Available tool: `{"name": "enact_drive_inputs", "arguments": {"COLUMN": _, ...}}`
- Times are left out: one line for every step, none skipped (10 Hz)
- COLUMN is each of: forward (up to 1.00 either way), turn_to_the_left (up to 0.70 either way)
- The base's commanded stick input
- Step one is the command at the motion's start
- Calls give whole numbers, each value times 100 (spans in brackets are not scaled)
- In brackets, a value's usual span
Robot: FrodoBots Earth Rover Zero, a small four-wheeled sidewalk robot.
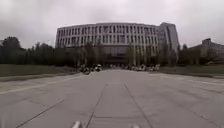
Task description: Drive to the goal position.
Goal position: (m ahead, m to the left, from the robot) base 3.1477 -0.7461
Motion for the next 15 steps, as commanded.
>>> {"name": "enact_drive_inputs", "arguments": {"forward": 70, "turn_to_the_left": 0}}
{"name": "enact_drive_inputs", "arguments": {"forward": 70, "turn_to_the_left": 0}}
{"name": "enact_drive_inputs", "arguments": {"forward": 70, "turn_to_the_left": -5}}
{"name": "enact_drive_inputs", "arguments": {"forward": 70, "turn_to_the_left": -27}}
{"name": "enact_drive_inputs", "arguments": {"forward": 70, "turn_to_the_left": -21}}
{"name": "enact_drive_inputs", "arguments": {"forward": 70, "turn_to_the_left": -14}}
{"name": "enact_drive_inputs", "arguments": {"forward": 70, "turn_to_the_left": -8}}
{"name": "enact_drive_inputs", "arguments": {"forward": 70, "turn_to_the_left": -1}}
{"name": "enact_drive_inputs", "arguments": {"forward": 13, "turn_to_the_left": 0}}
{"name": "enact_drive_inputs", "arguments": {"forward": 0, "turn_to_the_left": 0}}
{"name": "enact_drive_inputs", "arguments": {"forward": 0, "turn_to_the_left": 0}}
{"name": "enact_drive_inputs", "arguments": {"forward": 0, "turn_to_the_left": 0}}
{"name": "enact_drive_inputs", "arguments": {"forward": 0, "turn_to_the_left": 0}}
{"name": "enact_drive_inputs", "arguments": {"forward": 0, "turn_to_the_left": 0}}
{"name": "enact_drive_inputs", "arguments": {"forward": 0, "turn_to_the_left": 0}}
